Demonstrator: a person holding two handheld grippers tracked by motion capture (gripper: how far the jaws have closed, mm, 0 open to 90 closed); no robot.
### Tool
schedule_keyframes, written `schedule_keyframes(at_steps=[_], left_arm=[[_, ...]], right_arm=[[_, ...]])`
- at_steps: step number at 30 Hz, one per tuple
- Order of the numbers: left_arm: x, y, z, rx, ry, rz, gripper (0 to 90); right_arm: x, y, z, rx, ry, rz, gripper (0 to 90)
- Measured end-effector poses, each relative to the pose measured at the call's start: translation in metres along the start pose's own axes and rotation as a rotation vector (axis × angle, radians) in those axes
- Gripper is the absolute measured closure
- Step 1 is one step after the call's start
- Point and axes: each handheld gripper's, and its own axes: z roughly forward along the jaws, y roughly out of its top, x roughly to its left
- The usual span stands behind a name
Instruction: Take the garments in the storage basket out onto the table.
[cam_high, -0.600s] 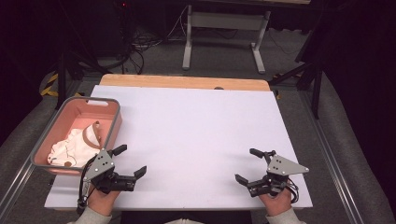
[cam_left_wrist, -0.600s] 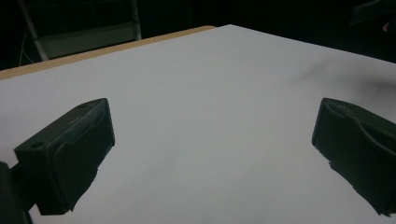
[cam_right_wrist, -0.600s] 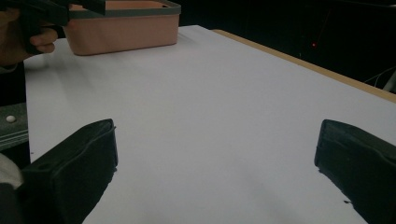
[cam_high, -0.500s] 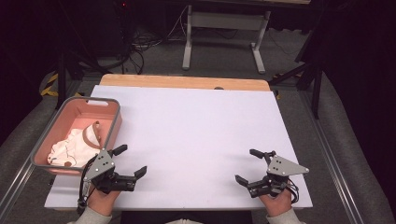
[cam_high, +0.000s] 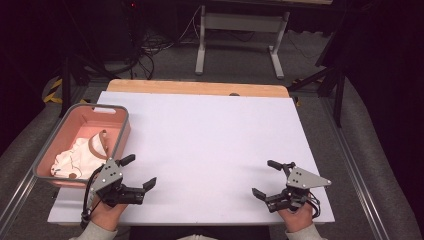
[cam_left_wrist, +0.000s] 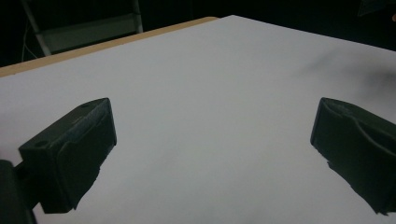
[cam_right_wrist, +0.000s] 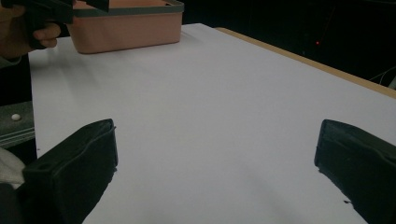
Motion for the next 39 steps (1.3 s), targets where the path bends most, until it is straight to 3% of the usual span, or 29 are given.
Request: schedule_keyframes(at_steps=[5, 11, 19, 25, 35, 39], left_arm=[[0.003, 0.008, -0.003, 0.0, -0.017, -0.014, 3.3], [0.003, 0.02, -0.006, 0.041, -0.025, 0.039, 3.6], [0.007, 0.033, -0.01, 0.077, -0.031, 0.056, 3.6], [0.009, 0.041, -0.015, 0.094, -0.046, 0.034, 2.7], [0.019, 0.057, -0.026, 0.102, -0.031, 0.033, 2.3], [0.025, 0.061, -0.031, 0.114, -0.048, 0.033, 2.2]], right_arm=[[0.0, 0.0, 0.0, 0.002, 0.004, 0.001, 0.3], [0.0, -0.001, 0.002, 0.009, 0.01, 0.003, 0.3], [0.0, -0.001, 0.002, 0.013, 0.013, 0.007, 0.3], [-0.001, -0.002, 0.003, 0.017, 0.017, 0.012, 0.4], [0.0, -0.003, 0.004, 0.02, 0.023, 0.016, 0.4], [-0.001, -0.003, 0.004, 0.022, 0.027, 0.017, 0.3]])
